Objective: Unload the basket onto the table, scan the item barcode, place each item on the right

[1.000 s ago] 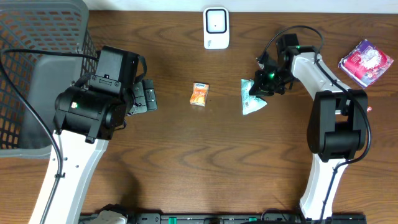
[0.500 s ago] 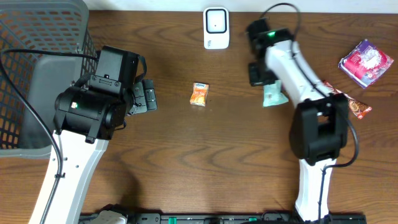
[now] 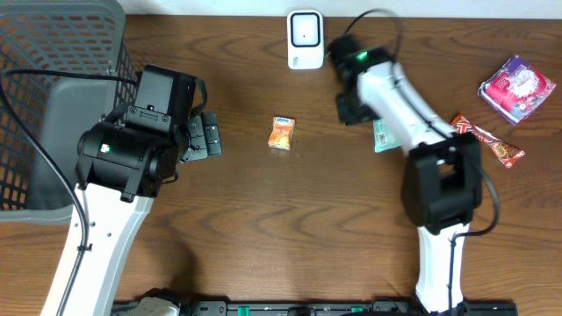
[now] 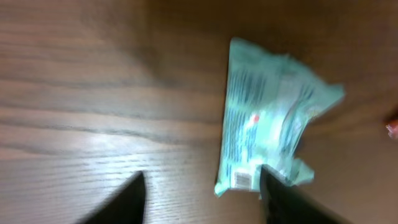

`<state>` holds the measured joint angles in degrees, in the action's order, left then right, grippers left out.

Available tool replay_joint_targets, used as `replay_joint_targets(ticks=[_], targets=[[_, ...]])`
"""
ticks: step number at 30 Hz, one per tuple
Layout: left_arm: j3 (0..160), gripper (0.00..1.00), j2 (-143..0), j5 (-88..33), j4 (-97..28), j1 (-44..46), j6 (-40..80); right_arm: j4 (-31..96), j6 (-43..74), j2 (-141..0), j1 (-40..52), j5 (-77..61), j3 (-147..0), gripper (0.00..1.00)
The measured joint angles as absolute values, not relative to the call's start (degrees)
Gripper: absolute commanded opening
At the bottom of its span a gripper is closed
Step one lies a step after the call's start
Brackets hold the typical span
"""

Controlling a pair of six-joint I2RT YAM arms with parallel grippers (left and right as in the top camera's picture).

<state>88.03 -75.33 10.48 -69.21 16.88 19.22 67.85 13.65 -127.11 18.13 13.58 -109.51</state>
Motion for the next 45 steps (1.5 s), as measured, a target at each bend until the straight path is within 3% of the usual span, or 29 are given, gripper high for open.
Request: replay_joint_targets(ticks=[6,11,18,19,21,24,26,29,33,40,45], targets=[[88.03,0.98,-75.33,10.48,-69.19,16.88,19.22,68.9,4.01,-127.07,5.02,-6.79,-112.66,0.69],[88.03,0.98,-75.33,10.48,-69.19,16.88,19.22,66.35,-2.57,-127.07,-4.21,-17.1,-107.94,0.83],[88.03,0.98,-75.33,10.48,-69.19,16.88,19.22,59.05,-7.94,-127.09,-5.93,-24.75,-97.67,0.8],[88.03,0.98,-75.33,10.48,-69.19,16.88,19.22,57.65,-8.16,-127.09,-5.74,-25.26,-96.47,0.77],[88.03,0.98,-75.33,10.48,-69.19,16.88,19.22,55.48,-8.29,-127.04,-5.37,-27.14,-94.35,0.56],[88.03,0.98,-75.33,10.48,-69.17,16.88,19.22,52.18,-8.03,-126.72,-4.8,-28.32,-92.36,0.11],[88.03,0.98,-75.33,10.48,-69.19,16.88,19.22,51.83,-7.7,-126.74,-4.56,-28.82,-91.7,0.01],[88.03,0.98,-75.33,10.48,-69.19,16.88,19.22,52.29,-6.15,-126.63,-4.29,-28.86,-92.16,0.01],[88.03,0.98,-75.33,10.48,-69.19,16.88,19.22,56.29,-2.42,-126.63,-3.05,-21.87,-95.18,0.01],[88.03,0.98,-75.33,10.48,-69.19,16.88,19.22,62.19,9.63,-125.82,6.2,11.53,-99.94,0.01],[88.03,0.98,-75.33,10.48,-69.17,16.88,19.22,59.07,15.99,-125.89,16.27,30.35,-97.27,0.14]])
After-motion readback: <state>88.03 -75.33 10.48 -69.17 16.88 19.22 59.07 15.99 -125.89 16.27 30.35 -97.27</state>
